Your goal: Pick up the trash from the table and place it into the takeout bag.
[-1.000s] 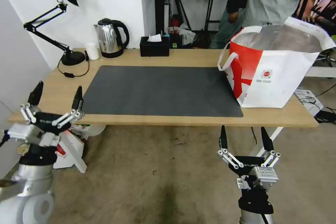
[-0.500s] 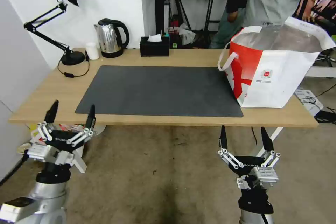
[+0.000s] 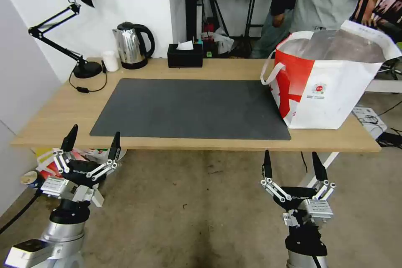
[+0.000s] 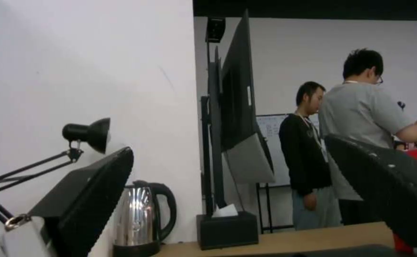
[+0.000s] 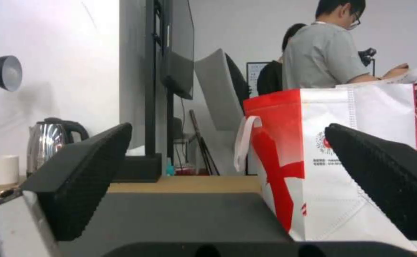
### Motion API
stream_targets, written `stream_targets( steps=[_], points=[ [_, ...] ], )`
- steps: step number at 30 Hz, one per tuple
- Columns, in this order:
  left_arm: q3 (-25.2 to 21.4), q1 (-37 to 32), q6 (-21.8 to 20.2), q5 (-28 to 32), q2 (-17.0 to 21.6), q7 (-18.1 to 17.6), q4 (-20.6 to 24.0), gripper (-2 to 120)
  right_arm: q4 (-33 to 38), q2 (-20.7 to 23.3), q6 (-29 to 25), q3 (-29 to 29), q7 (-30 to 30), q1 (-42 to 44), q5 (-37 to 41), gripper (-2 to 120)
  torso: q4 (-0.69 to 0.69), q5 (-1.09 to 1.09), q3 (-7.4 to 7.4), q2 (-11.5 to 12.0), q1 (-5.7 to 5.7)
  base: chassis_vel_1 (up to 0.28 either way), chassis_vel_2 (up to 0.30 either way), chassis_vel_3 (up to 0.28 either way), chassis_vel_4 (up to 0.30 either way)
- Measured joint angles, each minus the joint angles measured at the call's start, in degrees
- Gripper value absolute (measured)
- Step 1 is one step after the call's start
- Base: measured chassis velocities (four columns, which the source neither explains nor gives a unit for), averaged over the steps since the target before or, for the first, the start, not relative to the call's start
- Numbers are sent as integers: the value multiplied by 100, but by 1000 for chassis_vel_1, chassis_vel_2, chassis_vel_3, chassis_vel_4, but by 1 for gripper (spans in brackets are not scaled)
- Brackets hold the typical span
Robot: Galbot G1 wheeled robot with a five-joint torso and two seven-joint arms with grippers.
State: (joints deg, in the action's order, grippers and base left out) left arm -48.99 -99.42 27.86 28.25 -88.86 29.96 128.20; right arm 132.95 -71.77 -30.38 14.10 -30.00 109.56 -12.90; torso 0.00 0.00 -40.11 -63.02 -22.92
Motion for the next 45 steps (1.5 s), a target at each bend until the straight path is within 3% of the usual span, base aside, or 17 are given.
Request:
stream_targets(
  steps=[17,45],
  points=[
    [-154,-209,380,211,-236,234,-575,100,0,0,0,0,0,0,0,100,0,0,0,0,0,0,0,0,0],
    [-248,-151,816,228,-244,226,-846,100,0,0,0,0,0,0,0,100,0,0,0,-1,0,0,0,0,0]
  ],
)
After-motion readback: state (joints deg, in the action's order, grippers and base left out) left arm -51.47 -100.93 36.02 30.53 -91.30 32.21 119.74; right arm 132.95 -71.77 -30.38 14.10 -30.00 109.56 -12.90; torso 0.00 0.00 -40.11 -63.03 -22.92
